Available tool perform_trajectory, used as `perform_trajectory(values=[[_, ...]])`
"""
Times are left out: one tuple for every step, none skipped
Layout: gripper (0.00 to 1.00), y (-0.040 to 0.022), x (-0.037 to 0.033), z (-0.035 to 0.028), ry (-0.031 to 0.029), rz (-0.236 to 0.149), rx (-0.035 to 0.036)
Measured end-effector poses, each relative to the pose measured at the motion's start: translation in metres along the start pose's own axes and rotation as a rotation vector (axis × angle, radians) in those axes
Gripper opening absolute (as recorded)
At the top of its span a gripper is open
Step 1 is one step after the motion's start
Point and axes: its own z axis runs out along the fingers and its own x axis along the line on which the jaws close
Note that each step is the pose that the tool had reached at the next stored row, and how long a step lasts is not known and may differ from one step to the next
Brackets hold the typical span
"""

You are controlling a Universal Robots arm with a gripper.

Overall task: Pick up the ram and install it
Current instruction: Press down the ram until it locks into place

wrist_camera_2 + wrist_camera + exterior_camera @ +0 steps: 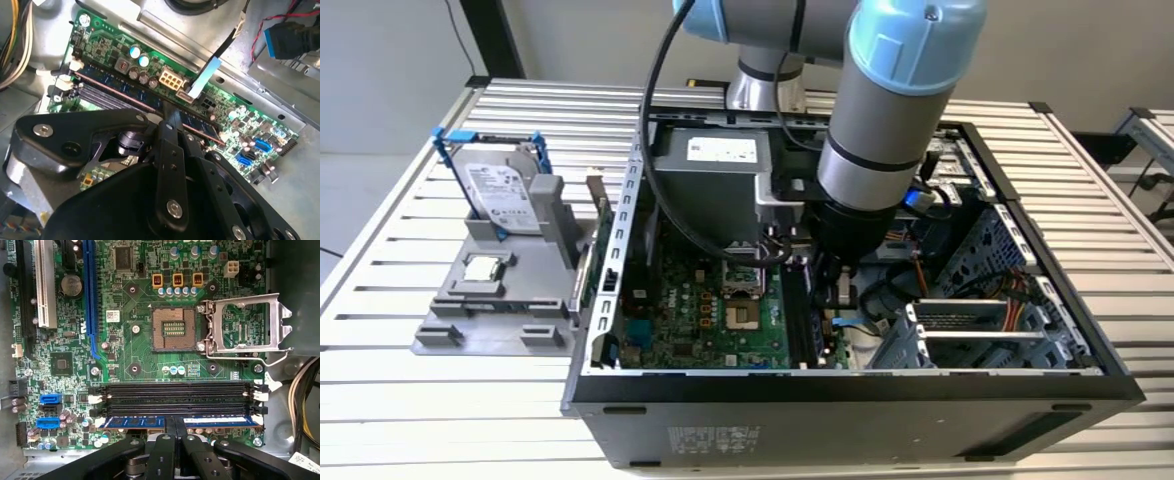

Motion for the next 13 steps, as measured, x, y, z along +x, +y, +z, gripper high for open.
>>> perform_trajectory(values=[[0.00, 0.0000, -0.0001, -0.0027, -0.0038, 0.000, 0.0008], [0.00, 0.0000, -0.0001, -0.0063, -0.0058, 0.000, 0.0011], [0.00, 0.0000, 0.0003, -0.0116, -0.0039, 0.000, 0.0007], [0.00, 0.0001, 0.0006, -0.0162, -0.0035, 0.000, 0.0007], [0.00, 0.0001, 0.0007, -0.0208, -0.0034, 0.000, 0.0006], [0.00, 0.0001, 0.0007, -0.0254, -0.0034, 0.000, 0.0006], [0.00, 0.0001, 0.0009, -0.0300, -0.0032, 0.000, 0.0006], [0.00, 0.0001, 0.0010, -0.0346, -0.0033, 0.000, 0.0006], [0.00, 0.0001, 0.0011, -0.0390, -0.0031, 0.000, 0.0006], [0.00, 0.0002, 0.0012, -0.0436, -0.0033, 0.000, 0.0006], [0.00, 0.0002, 0.0013, -0.0482, -0.0032, 0.000, 0.0006], [0.00, 0.0002, 0.0014, -0.0528, -0.0032, 0.000, 0.0006], [0.00, 0.0002, 0.0015, -0.0571, -0.0034, 0.000, 0.0007]])
